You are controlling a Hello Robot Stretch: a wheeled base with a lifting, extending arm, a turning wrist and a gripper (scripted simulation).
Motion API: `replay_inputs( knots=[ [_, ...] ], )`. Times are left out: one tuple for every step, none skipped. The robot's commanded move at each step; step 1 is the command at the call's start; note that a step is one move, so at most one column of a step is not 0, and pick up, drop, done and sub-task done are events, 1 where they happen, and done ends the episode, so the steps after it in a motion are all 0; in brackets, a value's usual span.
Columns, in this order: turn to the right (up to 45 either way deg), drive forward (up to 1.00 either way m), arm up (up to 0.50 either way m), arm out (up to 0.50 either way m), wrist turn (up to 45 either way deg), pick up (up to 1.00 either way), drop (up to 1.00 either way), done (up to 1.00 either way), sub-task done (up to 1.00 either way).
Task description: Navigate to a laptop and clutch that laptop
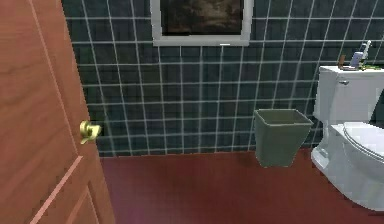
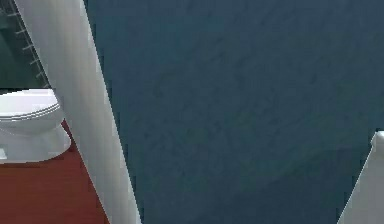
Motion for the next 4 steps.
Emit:
replay_inputs(
  knots=[
    [0.0,0.3,0.0,0.0,0.0,0.0,0.0,0.0,0.0],
    [-3.0,0.0,0.0,0.0,0.0,0.0,0.0,0.0,0.0],
    [0.0,0.3,0.0,0.0,0.0,0.0,0.0,0.0,0.0],
    [45.0,0.0,0.0,0.0,0.0,0.0,0.0,0.0,0.0]
  ],
)
